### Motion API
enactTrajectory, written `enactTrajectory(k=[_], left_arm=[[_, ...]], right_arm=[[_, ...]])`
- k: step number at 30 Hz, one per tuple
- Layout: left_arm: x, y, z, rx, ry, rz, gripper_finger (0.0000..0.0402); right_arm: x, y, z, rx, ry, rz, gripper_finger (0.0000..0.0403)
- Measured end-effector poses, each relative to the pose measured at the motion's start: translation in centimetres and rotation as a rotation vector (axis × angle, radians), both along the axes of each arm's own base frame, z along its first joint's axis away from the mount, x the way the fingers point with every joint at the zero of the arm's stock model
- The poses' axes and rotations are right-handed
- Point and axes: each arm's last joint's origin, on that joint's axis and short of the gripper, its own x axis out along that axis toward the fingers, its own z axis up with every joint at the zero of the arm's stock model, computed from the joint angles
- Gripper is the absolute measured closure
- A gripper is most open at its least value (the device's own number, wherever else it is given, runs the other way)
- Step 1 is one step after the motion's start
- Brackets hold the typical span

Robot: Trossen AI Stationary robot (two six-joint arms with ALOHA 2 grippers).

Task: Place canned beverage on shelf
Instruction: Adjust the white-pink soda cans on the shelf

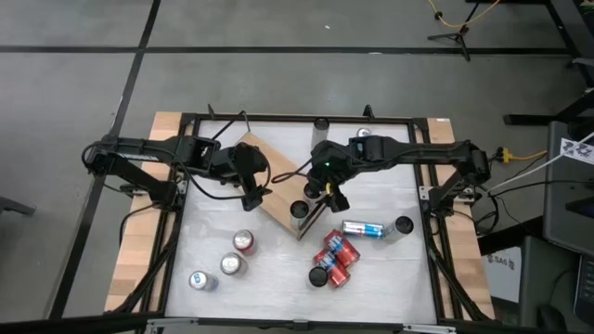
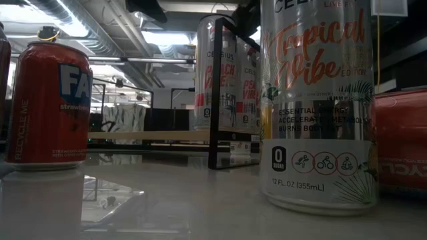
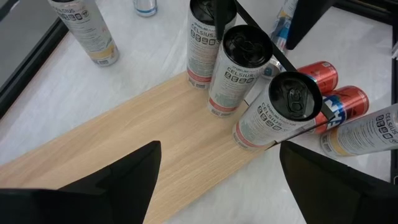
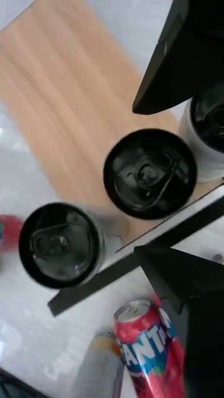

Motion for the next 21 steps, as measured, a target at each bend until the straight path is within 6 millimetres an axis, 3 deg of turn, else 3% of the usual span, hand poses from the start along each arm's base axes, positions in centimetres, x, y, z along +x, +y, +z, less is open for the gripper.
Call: enactTrajectory(k=[4,12,21], left_arm=[[0.0,0.0,0.0,0.000,0.000,0.000,0.0079],[0.0,0.0,0.0,0.000,0.000,0.000,0.0079],[0.0,0.0,0.0,0.000,-0.001,0.000,0.0079]], right_arm=[[0.1,-0.1,-1.1,-0.030,0.022,-0.020,0.0047],[0.2,-0.1,-1.3,-0.030,0.016,-0.020,0.0049],[0.2,-0.1,-1.5,-0.025,0.030,-0.026,0.0109]])
